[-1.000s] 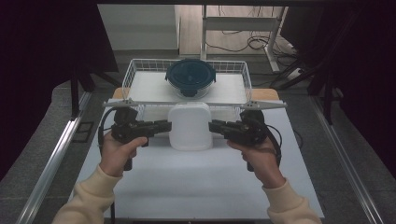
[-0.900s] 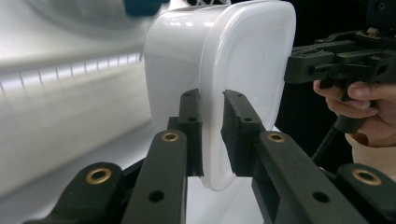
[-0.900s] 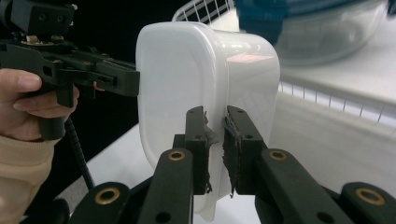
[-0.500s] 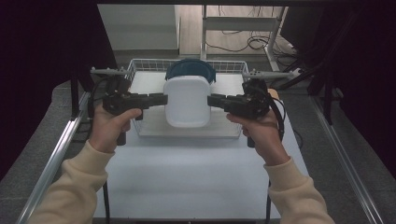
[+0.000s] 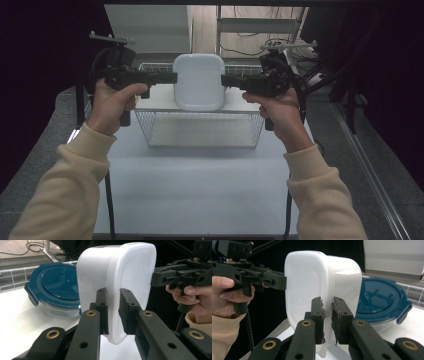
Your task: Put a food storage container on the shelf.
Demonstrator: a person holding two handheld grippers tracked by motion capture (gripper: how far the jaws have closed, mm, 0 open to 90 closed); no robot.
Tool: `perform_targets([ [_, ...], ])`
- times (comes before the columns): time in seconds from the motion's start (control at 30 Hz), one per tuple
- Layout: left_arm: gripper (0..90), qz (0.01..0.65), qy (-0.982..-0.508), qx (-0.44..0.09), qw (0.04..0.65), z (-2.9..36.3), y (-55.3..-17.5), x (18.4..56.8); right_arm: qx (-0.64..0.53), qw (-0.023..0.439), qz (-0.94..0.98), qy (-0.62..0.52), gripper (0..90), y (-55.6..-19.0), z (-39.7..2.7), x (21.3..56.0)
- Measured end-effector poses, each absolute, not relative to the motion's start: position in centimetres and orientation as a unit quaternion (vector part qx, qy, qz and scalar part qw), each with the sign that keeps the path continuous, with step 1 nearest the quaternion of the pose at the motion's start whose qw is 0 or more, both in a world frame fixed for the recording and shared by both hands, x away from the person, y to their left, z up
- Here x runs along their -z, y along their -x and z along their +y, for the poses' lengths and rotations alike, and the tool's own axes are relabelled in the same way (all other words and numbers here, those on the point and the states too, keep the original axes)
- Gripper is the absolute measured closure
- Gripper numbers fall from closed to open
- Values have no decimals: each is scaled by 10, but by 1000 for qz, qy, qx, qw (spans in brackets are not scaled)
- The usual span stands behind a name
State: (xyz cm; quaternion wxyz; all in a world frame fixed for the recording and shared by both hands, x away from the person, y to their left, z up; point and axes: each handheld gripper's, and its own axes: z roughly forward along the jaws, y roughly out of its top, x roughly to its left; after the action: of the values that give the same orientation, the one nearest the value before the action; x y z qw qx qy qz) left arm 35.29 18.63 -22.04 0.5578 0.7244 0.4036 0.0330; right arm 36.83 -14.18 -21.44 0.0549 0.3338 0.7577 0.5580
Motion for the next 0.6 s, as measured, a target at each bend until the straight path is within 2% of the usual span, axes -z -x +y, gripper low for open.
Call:
perform_targets([
  [0.27, 786, 411, -723, -14, 555, 186, -379, 206, -554, 48, 757, -343, 797, -391, -142, 198],
  [0.6, 786, 435, -716, 23, 546, 189, -419, 218, -542, 13, 754, -371, 798, -428, -142, 208],
])
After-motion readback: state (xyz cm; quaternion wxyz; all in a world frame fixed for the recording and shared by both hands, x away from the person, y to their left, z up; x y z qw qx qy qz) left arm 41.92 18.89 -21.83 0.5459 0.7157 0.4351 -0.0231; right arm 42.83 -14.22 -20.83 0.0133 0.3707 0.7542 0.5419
